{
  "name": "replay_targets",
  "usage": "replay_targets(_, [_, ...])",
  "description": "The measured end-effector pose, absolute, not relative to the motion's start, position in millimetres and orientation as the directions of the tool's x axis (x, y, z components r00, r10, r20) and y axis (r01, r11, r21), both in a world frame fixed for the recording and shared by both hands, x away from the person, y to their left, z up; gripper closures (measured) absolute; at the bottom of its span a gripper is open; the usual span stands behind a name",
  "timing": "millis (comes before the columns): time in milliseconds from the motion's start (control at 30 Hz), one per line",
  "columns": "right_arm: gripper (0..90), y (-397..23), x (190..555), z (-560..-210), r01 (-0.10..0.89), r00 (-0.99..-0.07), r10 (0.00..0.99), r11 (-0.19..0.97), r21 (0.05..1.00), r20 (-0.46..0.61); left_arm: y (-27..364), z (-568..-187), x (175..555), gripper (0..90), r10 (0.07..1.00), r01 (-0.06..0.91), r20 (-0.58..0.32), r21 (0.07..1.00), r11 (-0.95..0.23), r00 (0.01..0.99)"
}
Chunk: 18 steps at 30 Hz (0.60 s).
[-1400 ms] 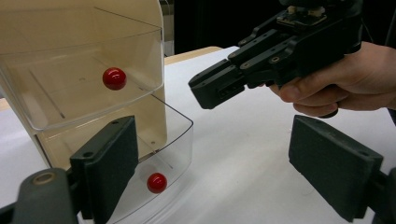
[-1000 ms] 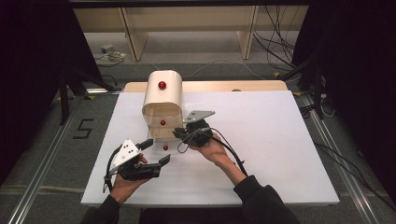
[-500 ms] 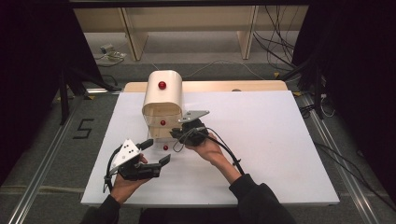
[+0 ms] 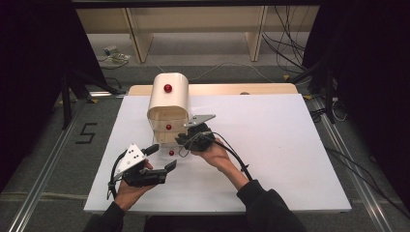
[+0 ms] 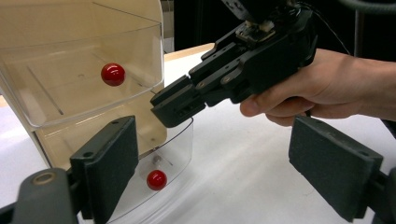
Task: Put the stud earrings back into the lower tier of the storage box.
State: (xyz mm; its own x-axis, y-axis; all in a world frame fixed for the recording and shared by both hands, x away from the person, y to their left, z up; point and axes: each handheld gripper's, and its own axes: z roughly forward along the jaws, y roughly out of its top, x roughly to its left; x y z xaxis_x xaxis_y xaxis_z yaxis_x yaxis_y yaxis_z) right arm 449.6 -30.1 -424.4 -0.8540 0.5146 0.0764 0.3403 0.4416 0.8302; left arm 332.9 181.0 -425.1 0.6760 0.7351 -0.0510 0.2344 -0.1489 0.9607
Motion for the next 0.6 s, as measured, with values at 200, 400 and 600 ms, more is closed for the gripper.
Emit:
replay_targets(200, [72.8,-42.1,448.8,-413.5,0.338,-0.852,0.515,0.416,0.844,0.088,181.3,-425.3,333.0,15.6,0.738,0.237,-0.056,0.961,-0.143,0.673])
replay_targets(400, [66.4,-56.0,444.3,-405.9,0.327,-0.853,0.515,0.405,0.854,0.083,180.7,-425.7,333.3,15.6,0.736,0.238,-0.053,0.96,-0.149,0.675])
replay_targets(600, [58.2,-71.0,440.4,-400.4,0.325,-0.848,0.523,0.393,0.86,0.082,181.2,-425.5,333.2,15.6,0.737,0.238,-0.054,0.96,-0.147,0.674])
